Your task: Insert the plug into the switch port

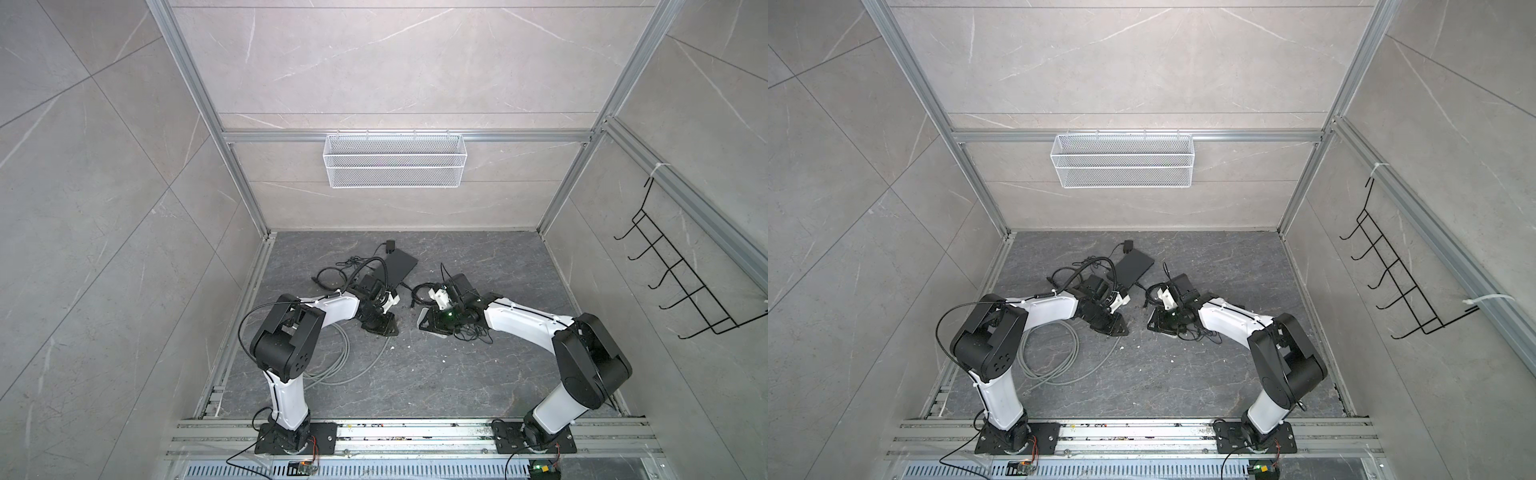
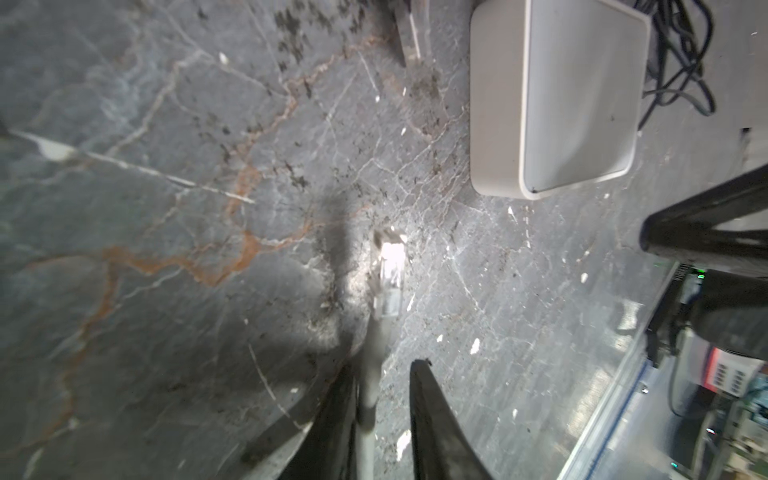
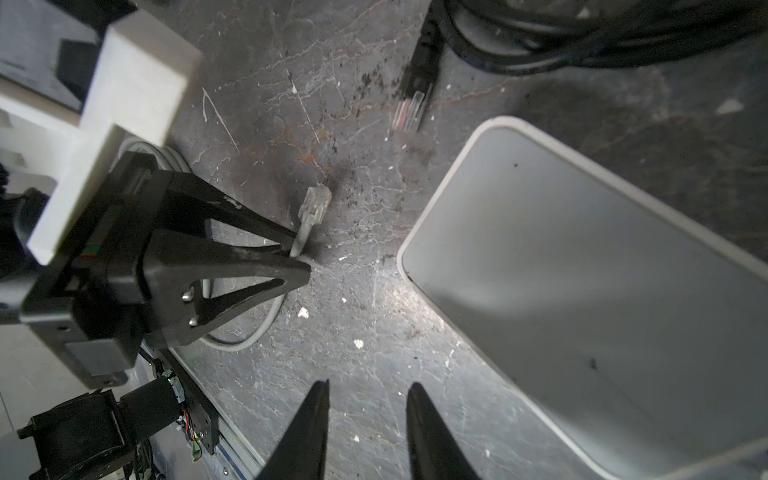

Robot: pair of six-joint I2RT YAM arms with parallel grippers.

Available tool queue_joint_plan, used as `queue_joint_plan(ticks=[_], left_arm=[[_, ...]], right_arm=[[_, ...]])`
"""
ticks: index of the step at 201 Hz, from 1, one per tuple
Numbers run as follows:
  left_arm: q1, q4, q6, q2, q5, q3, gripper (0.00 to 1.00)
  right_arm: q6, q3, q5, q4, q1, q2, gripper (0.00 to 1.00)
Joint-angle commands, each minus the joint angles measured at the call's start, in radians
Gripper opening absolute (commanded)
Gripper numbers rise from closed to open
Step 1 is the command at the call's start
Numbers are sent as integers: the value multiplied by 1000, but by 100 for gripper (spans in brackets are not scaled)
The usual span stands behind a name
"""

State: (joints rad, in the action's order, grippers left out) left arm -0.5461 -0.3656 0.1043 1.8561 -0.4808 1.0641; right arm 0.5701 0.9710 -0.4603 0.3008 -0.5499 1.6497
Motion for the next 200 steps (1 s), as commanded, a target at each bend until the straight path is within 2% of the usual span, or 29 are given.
queue_joint_plan(ticks=[1,33,55,68,89,111,138,164,181,200], left_arm=[[-15,-20,-22,48,96,8,22],[-26,-30,-43,64,127,35,7],[-27,-59,-76,62,77,94,0],[-26,-71,-102,44,15,119,0],[-20,-93,-163,9,-150,140,0],[-16,-177,-289,7,-301,176,0],[-12,-279,-347,50,-368,232,0],[-15,-269,-348,77,-435,229,0],[-22,-258,-372,77,-442,201,0],[-24,-252,-354,89,-430,187,0]], right_arm=[[15,23,11,-6,-5,4,35],[17,17,15,-17,-5,-3,35],[5,18,31,-39,-5,-14,35],[-8,27,39,-49,-5,-24,35],[-22,21,42,-90,-4,-42,36],[-31,-50,36,-209,-4,-71,37],[-23,-149,-7,-371,45,-86,37],[-16,-247,-98,-480,141,-127,38],[-32,-295,-139,-547,172,-134,38],[13,-355,-209,-686,182,-147,38]])
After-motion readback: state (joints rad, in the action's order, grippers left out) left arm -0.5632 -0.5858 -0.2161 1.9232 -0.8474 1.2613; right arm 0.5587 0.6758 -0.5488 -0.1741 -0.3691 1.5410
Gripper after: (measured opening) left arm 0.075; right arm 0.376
